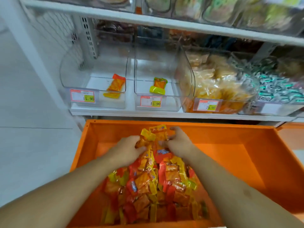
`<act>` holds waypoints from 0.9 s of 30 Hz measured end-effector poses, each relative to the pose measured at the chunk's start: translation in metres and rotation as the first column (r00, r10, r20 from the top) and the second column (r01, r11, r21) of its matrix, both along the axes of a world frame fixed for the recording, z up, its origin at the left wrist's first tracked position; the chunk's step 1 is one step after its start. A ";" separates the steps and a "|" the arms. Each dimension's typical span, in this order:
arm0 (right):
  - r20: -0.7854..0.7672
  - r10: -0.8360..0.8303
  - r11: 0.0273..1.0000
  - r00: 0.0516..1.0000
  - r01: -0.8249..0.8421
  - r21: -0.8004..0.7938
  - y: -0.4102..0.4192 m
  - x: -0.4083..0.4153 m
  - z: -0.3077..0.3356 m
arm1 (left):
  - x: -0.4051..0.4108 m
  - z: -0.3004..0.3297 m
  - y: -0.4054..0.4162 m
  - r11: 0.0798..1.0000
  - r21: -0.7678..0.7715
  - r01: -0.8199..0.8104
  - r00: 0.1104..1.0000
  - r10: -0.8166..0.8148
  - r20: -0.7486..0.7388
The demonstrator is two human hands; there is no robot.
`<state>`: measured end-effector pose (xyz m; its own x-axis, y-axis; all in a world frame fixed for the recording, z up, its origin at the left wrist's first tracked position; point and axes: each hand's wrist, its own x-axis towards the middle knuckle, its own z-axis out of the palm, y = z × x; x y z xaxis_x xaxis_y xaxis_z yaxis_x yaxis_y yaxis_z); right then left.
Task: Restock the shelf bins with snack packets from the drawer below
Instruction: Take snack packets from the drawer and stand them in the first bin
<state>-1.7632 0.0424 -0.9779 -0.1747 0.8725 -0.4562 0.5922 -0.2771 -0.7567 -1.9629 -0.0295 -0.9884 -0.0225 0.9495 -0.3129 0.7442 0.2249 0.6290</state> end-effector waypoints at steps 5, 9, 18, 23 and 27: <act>-0.287 0.109 0.992 0.952 -0.084 0.098 -0.024 0.000 0.098 | -0.020 0.090 -0.022 0.997 0.028 -0.078 0.979 0.071 0.193; -0.335 0.193 0.976 0.922 -0.146 0.161 -0.054 0.004 0.136 | -0.028 0.142 -0.059 0.991 0.050 -0.128 0.916 0.099 0.388; -0.358 0.195 0.943 0.913 -0.075 0.324 -0.064 -0.001 0.168 | -0.045 0.174 -0.079 0.930 0.094 -0.357 0.821 0.264 0.507; -0.406 0.212 0.937 0.889 -0.067 0.343 -0.060 -0.010 0.175 | -0.044 0.181 -0.074 0.941 0.019 -0.338 0.718 0.245 0.651; -0.441 0.231 0.938 0.867 -0.077 0.339 -0.057 -0.017 0.166 | -0.049 0.182 -0.068 0.966 0.043 -0.255 0.659 0.141 0.739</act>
<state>-1.7800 -0.0146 -0.8123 -0.4429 0.8965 -0.0059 0.1625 0.0738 -0.9839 -2.0120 -0.0976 -0.8061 -0.0354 0.9818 -0.1864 -0.0125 0.1861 0.9824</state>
